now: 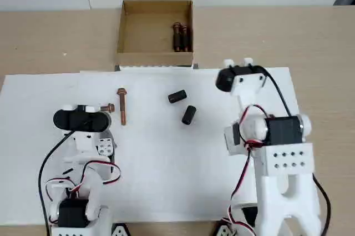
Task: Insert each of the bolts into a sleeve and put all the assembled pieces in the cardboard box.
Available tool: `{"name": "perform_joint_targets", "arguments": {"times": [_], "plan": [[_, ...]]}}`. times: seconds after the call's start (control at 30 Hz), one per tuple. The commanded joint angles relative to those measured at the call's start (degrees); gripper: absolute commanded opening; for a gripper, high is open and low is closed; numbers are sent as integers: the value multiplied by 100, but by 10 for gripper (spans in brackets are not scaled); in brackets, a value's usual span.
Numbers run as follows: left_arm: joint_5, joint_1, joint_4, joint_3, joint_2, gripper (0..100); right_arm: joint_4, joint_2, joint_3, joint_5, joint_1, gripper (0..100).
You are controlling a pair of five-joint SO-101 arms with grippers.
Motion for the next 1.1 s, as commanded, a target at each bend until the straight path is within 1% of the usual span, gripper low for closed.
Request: {"name": "perform_joint_targets", "arguments": {"times": [0.0, 0.1, 0.2, 0.43, 0.57, 0.7, 0.8, 1.07], "plan": [[-220, -26, 220, -514, -35, 6, -13, -180, 79, -44, 154, 4], [-308, -35, 422, -787, 308, 6, -119, -224, 211, -44, 171, 4], [-308, -35, 404, -1420, 1116, 6, -163, -215, 246, -53, 171, 4], [-299, -26, 448, -3732, 3851, 6, -163, -224, 246, -53, 171, 4], [-281, -26, 448, -4690, 5213, 6, -163, -189, 255, -79, 171, 4], [9, -26, 448, -5253, 6356, 8, -338, -233, 545, -79, 171, 4], [18, -26, 448, -5569, 7086, 8, -497, -233, 712, -70, 215, 4], [18, -18, 457, -6325, 8686, 7, -611, -224, 738, -53, 716, 4]]}}
